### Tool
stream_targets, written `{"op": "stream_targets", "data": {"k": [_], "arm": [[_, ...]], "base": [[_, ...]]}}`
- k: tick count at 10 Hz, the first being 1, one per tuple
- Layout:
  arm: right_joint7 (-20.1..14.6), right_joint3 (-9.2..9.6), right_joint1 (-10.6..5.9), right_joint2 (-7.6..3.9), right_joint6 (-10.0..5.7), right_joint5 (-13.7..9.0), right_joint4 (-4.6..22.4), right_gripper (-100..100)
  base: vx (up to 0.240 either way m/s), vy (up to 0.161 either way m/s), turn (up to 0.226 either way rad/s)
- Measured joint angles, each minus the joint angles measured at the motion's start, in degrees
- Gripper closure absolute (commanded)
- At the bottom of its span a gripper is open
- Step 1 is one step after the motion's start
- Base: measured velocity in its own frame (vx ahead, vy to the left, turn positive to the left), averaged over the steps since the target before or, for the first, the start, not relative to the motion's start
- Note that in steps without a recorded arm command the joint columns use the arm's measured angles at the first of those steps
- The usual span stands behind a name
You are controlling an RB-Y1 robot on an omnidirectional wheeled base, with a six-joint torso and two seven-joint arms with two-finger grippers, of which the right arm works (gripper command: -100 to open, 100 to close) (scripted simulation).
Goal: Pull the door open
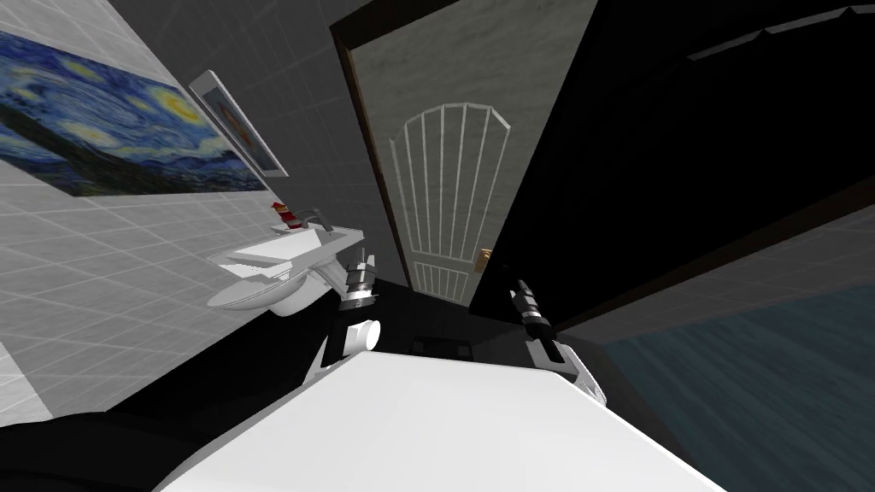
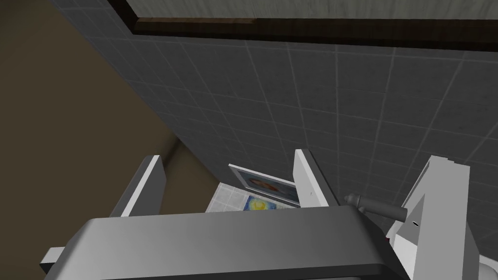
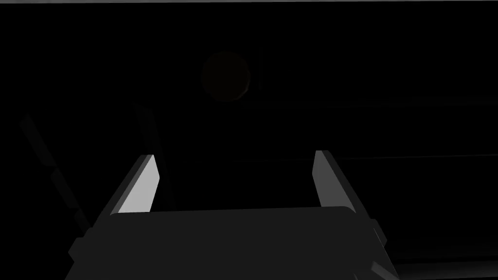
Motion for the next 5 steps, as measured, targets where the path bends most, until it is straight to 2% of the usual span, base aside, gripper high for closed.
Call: {"op": "stream_targets", "data": {"k": [1, 3, 4, 5], "arm": [[0.58, -1.0, -0.23, 0.05, -0.32, -0.24, 1.71, -100], [1.34, -2.39, -0.24, -0.4, 0.52, -0.8, 2.74, -100], [1.68, -2.64, -0.53, -0.3, 0.59, -0.92, 3.19, -100], [1.96, -2.65, -0.95, -0.16, 0.55, -0.97, 3.45, -100]], "base": [[0.081, -0.185, -0.15], [0.145, -0.137, 0.005], [0.189, -0.035, 0.072], [0.208, 0.029, 0.069]]}}
